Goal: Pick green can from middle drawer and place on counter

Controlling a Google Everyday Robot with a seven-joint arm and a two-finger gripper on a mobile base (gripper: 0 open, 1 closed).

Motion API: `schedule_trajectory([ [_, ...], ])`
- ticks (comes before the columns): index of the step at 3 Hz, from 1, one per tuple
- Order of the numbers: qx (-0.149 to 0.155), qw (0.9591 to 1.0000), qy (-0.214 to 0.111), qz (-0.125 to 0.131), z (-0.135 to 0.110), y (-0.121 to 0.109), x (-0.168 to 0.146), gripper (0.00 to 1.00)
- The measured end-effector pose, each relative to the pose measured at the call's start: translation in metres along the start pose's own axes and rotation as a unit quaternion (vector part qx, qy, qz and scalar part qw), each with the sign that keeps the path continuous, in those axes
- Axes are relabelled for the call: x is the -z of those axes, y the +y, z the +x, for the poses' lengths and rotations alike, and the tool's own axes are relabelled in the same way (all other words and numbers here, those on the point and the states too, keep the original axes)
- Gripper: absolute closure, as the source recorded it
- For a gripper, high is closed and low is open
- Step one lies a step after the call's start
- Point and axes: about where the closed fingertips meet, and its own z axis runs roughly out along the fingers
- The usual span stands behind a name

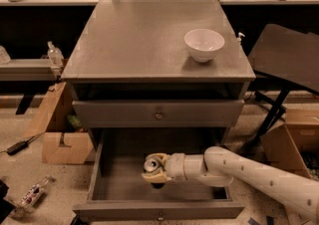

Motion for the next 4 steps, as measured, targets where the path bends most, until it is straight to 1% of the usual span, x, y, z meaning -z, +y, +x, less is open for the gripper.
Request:
schedule_trajectory([
  [1,-0.036,0.9986,0.009,-0.036,-0.063,0.026,0.046,1.0],
  [2,-0.029,0.9985,-0.001,-0.046,-0.168,0.012,0.103,1.0],
  [3,0.006,0.9992,-0.017,-0.036,-0.289,-0.016,0.154,1.0],
  [4,0.029,0.9989,-0.036,-0.01,-0.388,-0.045,0.185,1.0],
])
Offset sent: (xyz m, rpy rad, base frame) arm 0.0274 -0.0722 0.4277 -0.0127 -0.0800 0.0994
